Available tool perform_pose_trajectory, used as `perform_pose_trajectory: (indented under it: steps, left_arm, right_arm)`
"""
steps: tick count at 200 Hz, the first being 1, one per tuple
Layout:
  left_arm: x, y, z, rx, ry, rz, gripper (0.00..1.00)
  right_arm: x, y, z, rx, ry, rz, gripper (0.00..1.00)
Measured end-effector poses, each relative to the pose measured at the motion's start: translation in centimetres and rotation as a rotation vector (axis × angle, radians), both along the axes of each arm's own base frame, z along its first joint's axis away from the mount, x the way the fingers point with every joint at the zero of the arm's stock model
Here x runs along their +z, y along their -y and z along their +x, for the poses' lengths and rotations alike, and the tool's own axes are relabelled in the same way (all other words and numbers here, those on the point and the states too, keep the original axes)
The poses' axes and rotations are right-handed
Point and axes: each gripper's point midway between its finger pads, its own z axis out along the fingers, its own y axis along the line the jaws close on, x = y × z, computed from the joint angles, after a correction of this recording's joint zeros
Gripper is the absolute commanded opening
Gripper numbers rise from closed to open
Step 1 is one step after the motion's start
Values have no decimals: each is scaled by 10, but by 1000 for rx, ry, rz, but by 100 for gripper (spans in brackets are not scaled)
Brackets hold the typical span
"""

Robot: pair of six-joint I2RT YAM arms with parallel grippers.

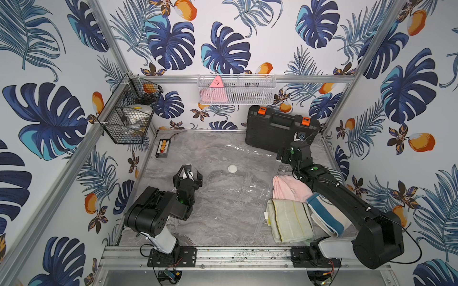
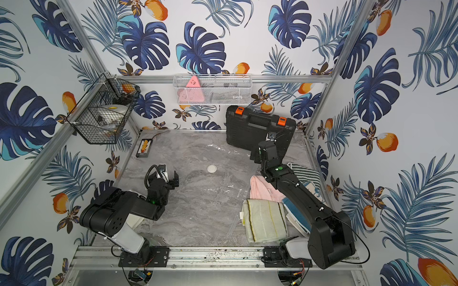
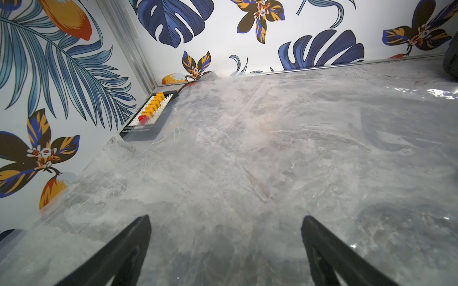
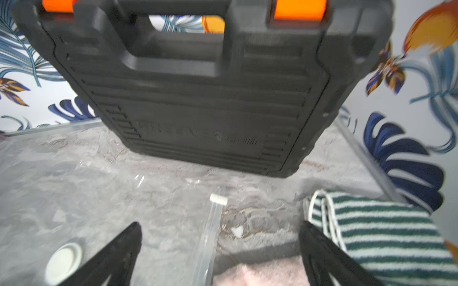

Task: Place the folded towel into the vacuum bag
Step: Adjust the vacuum bag at the center of the board.

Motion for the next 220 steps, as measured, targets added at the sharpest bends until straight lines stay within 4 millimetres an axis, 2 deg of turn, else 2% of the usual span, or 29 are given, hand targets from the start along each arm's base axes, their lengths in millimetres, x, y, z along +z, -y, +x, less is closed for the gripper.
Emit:
perform_pose_trajectory:
  steps: [19,36,47,56,71,80,88,101,123,145,155,172,180,192,220]
  left_arm:
    - [-2,1,-1,-2,-5,2,99]
    - [0,1,-1,-3,-1,3,99]
    - [8,0,-1,22,-7,30,99]
    - [28,7,8,19,-3,37,99]
    - [100,18,26,2,129,11,99]
    - [132,17,30,12,179,-1,99]
    - [150,17,33,17,188,-8,99]
    - [164,19,36,14,159,-26,99]
    - [169,25,36,-6,79,-82,99]
    - [168,17,24,85,13,-241,99]
    - [170,13,19,119,-6,-302,98]
    - [169,14,11,109,-45,-366,92]
    - [166,22,9,75,-79,-390,90]
    - [161,39,6,3,-136,-425,89]
    - [147,88,-8,-151,-257,-460,89]
  right_arm:
    - [-19,-16,-12,73,-120,89,98]
    - [-28,-28,-27,129,-139,142,98]
    - [-38,-32,-40,157,-160,154,98]
    - [-43,-32,-45,165,-170,156,98]
    - [-40,-33,-45,167,-154,155,99]
    - [-38,-37,-42,177,-147,152,99]
    - [-36,-42,-37,185,-145,150,99]
    - [-38,-50,-27,187,-152,136,99]
    - [-54,-80,-18,234,-199,110,97]
    - [-88,-124,-28,326,-296,65,89]
    - [-101,-143,-36,368,-344,36,80]
    - [-115,-170,-44,425,-388,12,60]
    - [-121,-178,-43,438,-405,9,49]
    - [-135,-185,-44,446,-441,13,41]
    - [-174,-201,-59,464,-552,25,39]
